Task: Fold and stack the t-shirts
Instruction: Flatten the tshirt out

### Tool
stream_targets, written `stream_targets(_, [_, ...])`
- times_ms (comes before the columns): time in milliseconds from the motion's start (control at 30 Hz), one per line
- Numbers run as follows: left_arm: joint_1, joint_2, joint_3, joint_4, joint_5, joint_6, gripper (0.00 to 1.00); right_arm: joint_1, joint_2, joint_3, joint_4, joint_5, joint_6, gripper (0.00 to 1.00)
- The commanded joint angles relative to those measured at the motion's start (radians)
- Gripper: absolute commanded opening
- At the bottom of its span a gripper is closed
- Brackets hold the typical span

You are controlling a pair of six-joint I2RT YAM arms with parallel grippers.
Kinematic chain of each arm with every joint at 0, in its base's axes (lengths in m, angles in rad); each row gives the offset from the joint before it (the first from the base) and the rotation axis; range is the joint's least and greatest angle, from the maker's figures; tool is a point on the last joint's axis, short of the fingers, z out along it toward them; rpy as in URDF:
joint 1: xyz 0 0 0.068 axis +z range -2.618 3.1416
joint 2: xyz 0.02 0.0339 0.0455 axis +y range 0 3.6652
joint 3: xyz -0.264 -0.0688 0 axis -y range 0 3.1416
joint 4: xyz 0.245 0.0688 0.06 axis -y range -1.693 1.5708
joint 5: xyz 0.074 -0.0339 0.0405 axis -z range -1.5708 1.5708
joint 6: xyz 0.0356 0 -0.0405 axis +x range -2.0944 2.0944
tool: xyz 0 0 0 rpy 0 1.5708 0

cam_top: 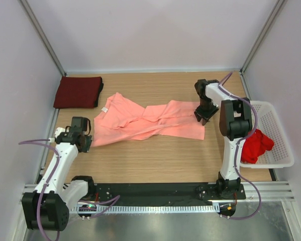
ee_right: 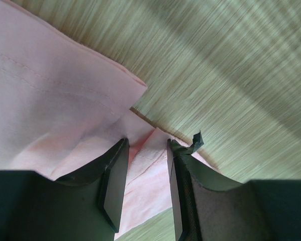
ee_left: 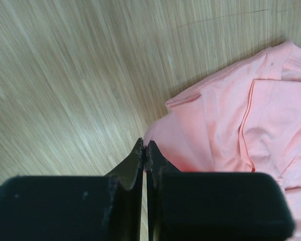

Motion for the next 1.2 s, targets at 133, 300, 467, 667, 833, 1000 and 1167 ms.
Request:
stream_targets(133, [0.007,-0.012,-0.005,-0.005,-0.052,-0.022,0.00,0.000,-0.019,0.013,-0.049,0.022,-0.010,0.42])
stream_targets(300, [0.007,-0.010,-0.009,0.002,-0.052,-0.022,0.00,0.000,-0.062,-0.028,-0.023,0.016,0.004,0.34])
stream_targets(467, [0.007,-0.001,0.002,0.002,-0.039,-0.022,0.00,0.001,-0.073,-0.074,-0.009,-0.012,0.005,0.33])
stream_targets(667, [0.007,-0.006,-0.009,0.010,-0.049,-0.021,0.00,0.000,-0.092,-0.074,-0.002,-0.010,0.002,0.18])
stream_targets(833, [0.007,0.013,0.008,0.008,-0.053,-0.015,0.00,0.000,-0.132,-0.061,0.014,-0.023,-0.007,0.01])
stream_targets(1000, [0.007,0.013,0.098,0.001,-0.102,0.062,0.00,0.000,-0.209,0.008,0.009,0.022,-0.096,0.01])
stream_targets(1167, [0.007,0.008,0.244,0.015,-0.113,0.220,0.00,0.004,-0.376,0.065,0.061,0.031,-0.277,0.01])
